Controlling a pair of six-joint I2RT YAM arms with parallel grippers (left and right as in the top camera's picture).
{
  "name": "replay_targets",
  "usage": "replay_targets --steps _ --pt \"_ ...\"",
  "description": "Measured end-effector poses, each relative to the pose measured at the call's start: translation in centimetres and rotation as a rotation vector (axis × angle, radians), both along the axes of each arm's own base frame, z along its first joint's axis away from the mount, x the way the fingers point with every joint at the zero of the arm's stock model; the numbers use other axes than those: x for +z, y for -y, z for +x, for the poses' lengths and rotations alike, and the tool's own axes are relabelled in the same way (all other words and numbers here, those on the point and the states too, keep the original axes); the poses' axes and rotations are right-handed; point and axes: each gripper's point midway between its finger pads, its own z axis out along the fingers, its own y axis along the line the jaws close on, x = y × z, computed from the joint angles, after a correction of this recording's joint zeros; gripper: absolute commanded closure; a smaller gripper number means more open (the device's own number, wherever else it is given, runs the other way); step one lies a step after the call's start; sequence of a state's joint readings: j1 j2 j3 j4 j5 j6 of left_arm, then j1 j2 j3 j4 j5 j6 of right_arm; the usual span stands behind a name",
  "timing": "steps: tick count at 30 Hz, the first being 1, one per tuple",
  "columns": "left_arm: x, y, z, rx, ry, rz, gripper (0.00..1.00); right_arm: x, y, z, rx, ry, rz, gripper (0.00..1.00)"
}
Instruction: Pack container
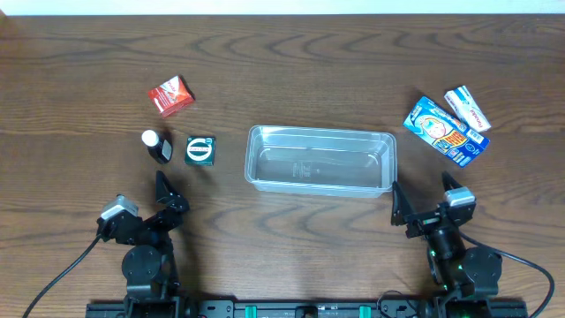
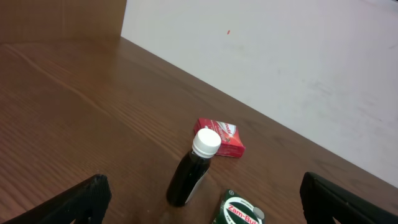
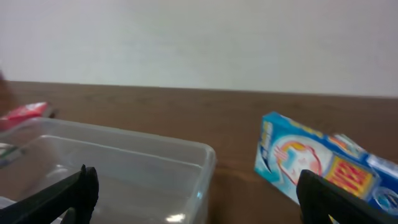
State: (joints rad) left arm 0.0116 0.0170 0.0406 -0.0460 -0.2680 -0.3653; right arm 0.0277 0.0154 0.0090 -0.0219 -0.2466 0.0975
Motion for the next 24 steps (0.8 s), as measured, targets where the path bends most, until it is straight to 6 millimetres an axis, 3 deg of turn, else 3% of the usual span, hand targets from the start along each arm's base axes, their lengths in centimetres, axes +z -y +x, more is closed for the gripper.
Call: replay_targets --steps 5,11,15,18,24 --pt "0.0 0.0 0.0 0.000 0.000 0.000 0.02 1.5 -0.7 -0.3 0.044 0.021 -0.021 0.01" --pt "0.0 0.0 0.0 0.000 0.000 0.000 0.02 9.7 -0.2 0.6 0.031 -0.016 -0.067 0.01" --pt "0.0 0.0 0.0 0.001 0.000 0.000 0.02 14.0 0.2 3.7 0.034 -0.183 -0.115 0.01" --pt "0.0 0.0 0.0 0.001 0.000 0.000 0.02 15.4 1.0 6.7 0.029 -0.333 -0.137 0.01" --pt "0.0 0.0 0.0 0.000 0.000 0.000 0.02 14.4 3.4 11.1 -0.017 -0.573 -0.170 0.01"
